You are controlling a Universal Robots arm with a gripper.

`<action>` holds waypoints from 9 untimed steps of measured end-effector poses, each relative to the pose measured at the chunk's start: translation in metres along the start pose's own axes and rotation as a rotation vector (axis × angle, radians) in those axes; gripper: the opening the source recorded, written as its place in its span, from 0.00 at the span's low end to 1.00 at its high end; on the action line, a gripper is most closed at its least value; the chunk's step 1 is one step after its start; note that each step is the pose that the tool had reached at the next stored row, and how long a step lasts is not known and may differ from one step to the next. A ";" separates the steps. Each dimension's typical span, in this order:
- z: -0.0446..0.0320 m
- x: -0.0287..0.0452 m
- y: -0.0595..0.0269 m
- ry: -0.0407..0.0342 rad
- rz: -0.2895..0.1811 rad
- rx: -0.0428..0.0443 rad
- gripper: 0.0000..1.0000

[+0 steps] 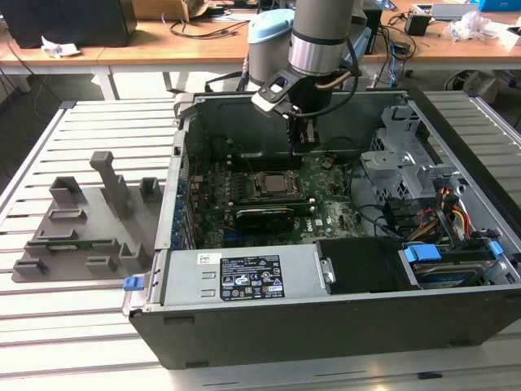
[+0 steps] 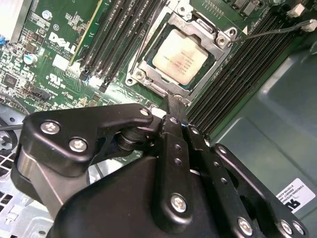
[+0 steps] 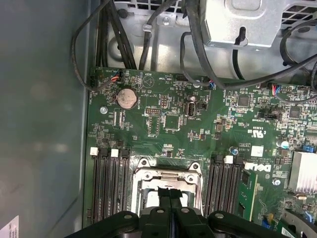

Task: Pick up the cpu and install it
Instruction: 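Close the cpu cover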

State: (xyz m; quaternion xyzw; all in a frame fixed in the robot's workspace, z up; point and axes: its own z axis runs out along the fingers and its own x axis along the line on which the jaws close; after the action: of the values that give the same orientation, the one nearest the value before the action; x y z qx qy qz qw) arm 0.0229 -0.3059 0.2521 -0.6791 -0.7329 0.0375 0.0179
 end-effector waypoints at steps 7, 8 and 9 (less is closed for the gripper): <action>0.0082 0.0019 -0.0227 0.0000 0.000 0.0000 0.11; 0.0098 0.0020 -0.0233 0.0001 0.000 -0.0001 0.11; 0.0116 0.0022 -0.0243 0.0001 0.000 0.0000 0.11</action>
State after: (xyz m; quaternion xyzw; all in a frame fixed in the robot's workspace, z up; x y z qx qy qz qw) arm -0.0024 -0.3059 0.2424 -0.6791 -0.7329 0.0374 0.0179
